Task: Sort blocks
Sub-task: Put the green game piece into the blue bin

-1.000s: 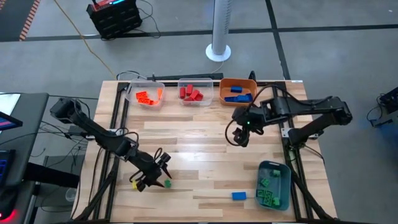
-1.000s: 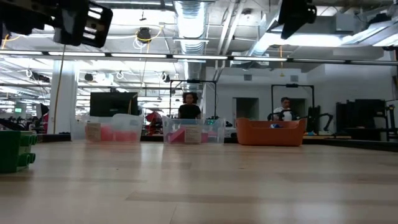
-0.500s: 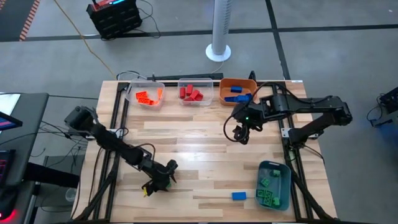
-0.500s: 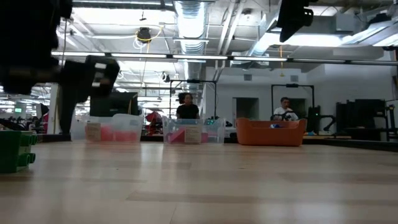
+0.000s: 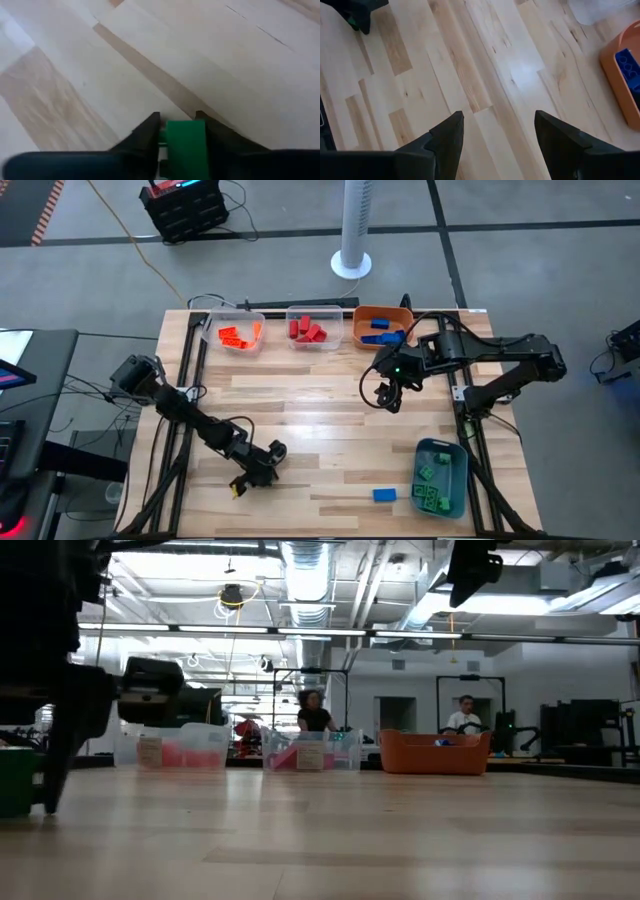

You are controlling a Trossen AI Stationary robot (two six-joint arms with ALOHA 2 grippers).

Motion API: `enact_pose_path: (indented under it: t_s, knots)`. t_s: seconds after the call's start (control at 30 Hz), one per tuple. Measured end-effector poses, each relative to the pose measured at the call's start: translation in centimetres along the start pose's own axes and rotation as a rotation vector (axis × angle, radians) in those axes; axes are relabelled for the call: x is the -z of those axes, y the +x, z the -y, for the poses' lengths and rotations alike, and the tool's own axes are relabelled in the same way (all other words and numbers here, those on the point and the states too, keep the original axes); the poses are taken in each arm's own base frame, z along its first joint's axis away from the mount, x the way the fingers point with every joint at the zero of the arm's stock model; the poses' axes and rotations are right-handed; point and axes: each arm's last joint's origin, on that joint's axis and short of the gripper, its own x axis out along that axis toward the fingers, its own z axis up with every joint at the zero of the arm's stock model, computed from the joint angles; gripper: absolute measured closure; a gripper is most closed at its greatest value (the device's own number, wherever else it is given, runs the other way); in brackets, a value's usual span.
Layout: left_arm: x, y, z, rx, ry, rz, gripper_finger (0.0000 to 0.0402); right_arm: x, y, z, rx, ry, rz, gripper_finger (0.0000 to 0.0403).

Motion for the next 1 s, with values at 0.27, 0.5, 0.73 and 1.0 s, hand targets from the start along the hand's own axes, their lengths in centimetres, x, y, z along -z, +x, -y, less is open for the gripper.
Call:
enact_pose_path:
  t_s: [0.27,0.5,0.73,1.0]
  knots:
    - [0.0,-1.2,-1.1,-0.139,-0.028,-0.046,0.0318,-0.1,0.0,-0.1,-0.023,-0.003,0.003,0.0155]
    - [-3.0,-7.0,-5.9,-0.521,-0.137,0.026,0.0318,-1.4,0.7,-1.1,-0.157,-0.026,0.151,0.0155]
    - [-5.8,-14.0,-10.6,-0.943,-0.166,0.081,0.0309,-3.3,2.9,-0.7,-0.287,0.071,0.380,0.0155]
    - [-8.8,-17.8,-13.9,-1.096,-0.076,0.087,0.0304,-5.2,3.3,-0.1,-0.399,0.200,0.620,0.0153]
